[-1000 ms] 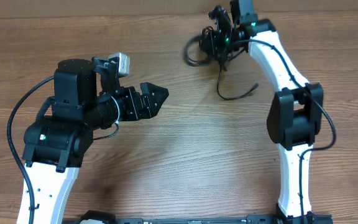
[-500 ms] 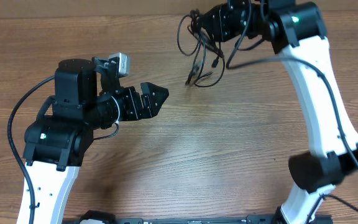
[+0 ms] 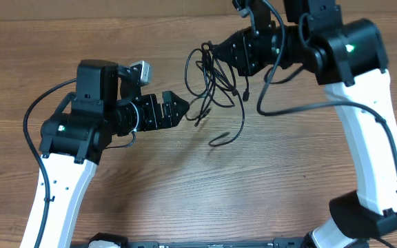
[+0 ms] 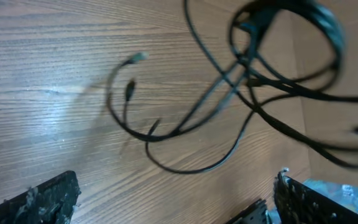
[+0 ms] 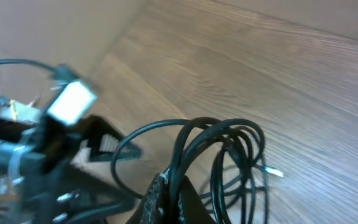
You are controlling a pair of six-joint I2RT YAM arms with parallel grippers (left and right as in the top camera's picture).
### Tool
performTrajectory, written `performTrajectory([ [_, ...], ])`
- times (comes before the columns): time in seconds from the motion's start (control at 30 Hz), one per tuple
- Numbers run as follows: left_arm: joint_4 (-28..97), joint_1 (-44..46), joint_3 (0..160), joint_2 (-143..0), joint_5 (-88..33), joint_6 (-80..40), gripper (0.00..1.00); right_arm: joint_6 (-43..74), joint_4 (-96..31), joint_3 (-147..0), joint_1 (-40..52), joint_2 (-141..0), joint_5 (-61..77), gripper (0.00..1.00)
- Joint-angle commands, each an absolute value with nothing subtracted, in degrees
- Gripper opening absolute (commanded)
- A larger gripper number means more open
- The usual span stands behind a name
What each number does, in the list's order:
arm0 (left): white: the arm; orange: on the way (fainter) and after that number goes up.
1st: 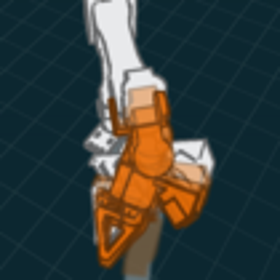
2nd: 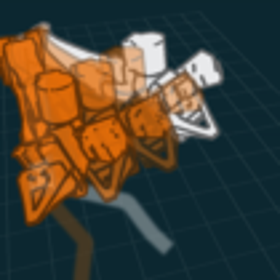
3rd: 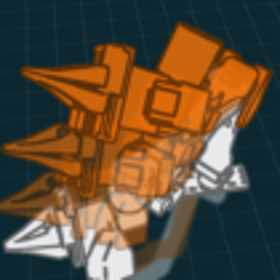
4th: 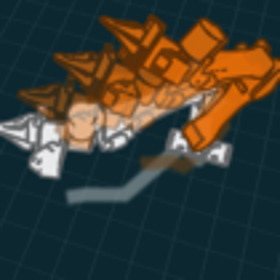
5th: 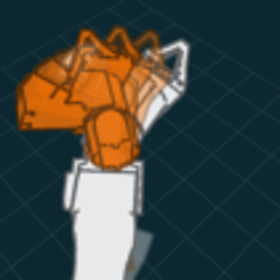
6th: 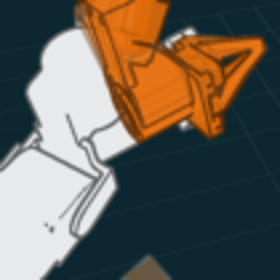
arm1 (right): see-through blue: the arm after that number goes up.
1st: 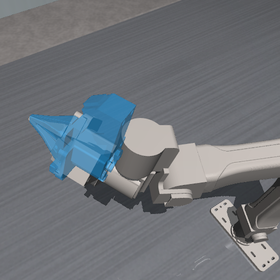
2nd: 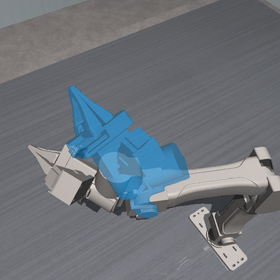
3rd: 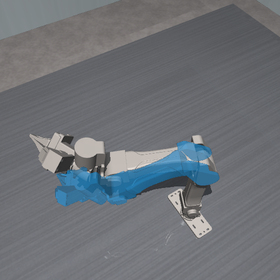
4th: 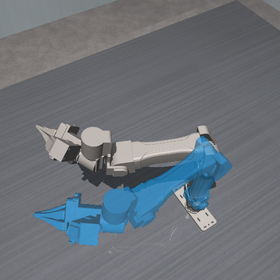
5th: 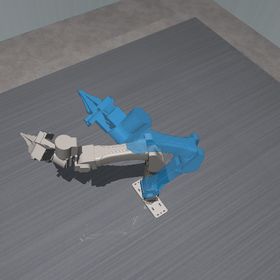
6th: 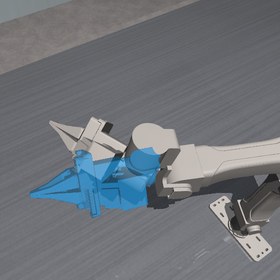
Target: Untangle cables
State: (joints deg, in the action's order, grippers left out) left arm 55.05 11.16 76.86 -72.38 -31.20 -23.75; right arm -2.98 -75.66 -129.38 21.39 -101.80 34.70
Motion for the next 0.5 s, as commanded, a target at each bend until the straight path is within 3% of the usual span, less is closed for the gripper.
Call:
performTrajectory([
  [0.0, 53.8, 10.9, 77.8, -73.8, -30.9, -19.1, 1.0, -2.9, -76.0, -130.8, 21.5, -97.4, 41.3, 0.04],
  [0.47, 41.5, 10.9, 77.8, -74.5, -36.1, -14.8, 1.0, -2.7, -82.7, -130.8, 21.5, -96.6, 48.0, 0.04],
])
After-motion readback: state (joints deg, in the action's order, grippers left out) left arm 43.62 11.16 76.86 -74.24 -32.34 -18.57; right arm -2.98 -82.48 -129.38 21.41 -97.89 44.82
